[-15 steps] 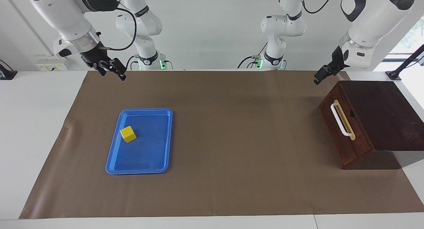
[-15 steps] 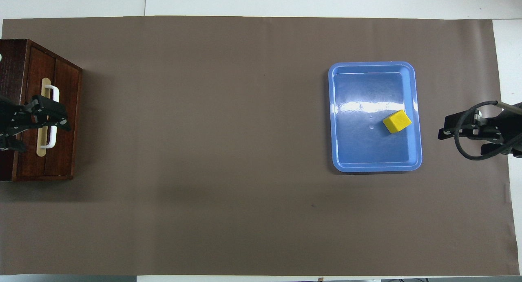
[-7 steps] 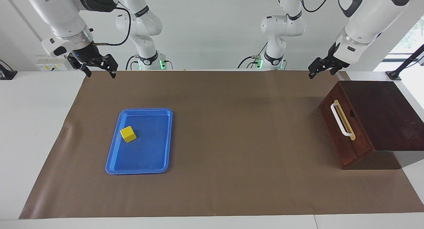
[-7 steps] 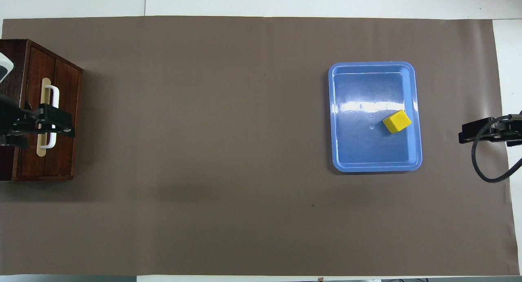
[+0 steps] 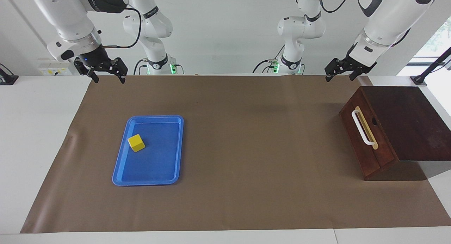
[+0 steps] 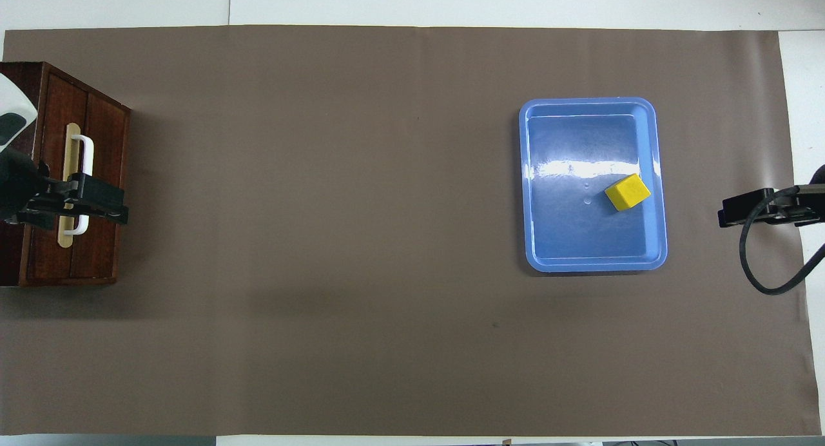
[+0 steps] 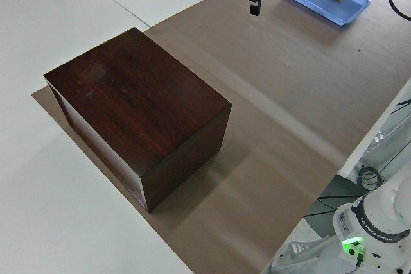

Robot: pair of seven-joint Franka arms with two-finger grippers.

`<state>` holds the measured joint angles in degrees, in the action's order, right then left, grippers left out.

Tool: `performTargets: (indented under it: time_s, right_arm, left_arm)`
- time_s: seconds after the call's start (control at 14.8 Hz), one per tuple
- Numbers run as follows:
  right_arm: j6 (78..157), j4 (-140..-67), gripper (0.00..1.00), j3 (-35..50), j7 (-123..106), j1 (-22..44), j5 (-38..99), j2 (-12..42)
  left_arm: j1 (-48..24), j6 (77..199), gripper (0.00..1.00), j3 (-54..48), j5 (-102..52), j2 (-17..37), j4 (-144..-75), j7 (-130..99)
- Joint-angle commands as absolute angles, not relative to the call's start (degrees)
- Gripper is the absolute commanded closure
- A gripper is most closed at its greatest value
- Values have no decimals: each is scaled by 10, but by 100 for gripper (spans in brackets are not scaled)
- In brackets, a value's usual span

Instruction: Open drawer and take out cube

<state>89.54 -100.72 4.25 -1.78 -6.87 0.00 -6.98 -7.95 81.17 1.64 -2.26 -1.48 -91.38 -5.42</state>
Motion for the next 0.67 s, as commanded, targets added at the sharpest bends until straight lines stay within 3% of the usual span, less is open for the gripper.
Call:
performTargets:
  time_s: [0.0,0.61]
  right_arm:
    - [894,-1004,0,47,-33,-71,-1,-67]
    - [891,-1004,0,47,-30,-70,-2,-67]
  left_arm:
    - [-68,808,0,17,-26,-10,-904,-38]
    - [-68,824,0,20,-12,-13,-907,-37]
